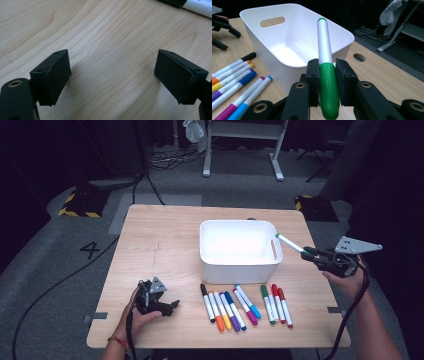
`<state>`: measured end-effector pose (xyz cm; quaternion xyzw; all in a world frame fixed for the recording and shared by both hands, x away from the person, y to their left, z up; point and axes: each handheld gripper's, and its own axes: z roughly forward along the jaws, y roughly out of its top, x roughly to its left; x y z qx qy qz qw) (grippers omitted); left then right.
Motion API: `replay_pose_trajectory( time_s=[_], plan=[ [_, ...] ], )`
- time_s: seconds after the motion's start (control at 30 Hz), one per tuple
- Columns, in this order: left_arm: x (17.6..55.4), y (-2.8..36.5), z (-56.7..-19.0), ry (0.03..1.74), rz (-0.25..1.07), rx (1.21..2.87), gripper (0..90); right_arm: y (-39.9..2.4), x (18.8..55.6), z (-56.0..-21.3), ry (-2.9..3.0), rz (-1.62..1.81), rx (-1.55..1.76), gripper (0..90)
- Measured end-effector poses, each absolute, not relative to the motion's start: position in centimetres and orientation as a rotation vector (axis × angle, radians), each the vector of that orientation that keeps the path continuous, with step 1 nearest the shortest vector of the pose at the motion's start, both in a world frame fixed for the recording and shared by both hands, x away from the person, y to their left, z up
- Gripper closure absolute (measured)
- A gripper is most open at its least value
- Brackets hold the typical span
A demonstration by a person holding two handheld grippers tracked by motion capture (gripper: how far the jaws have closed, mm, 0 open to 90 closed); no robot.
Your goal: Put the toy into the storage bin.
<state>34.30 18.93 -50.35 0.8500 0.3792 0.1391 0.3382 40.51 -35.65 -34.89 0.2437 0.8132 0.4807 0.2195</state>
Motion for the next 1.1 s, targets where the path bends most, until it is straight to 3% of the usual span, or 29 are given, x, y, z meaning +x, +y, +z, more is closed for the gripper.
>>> replay_pose_trajectory(
  time_s=[0.43,1.1],
  plan=[
    [34.3,18.9,-50.4,0.991,0.36,2.212,13.7,-30.4,43.8,-33.6,2.374,1.303,0.545,74.2],
    [34.3,18.9,-50.4,0.99,0.36,2.213,13.7,-23.8,47.3,-35.4,2.633,1.159,0.361,74.1]
  ],
)
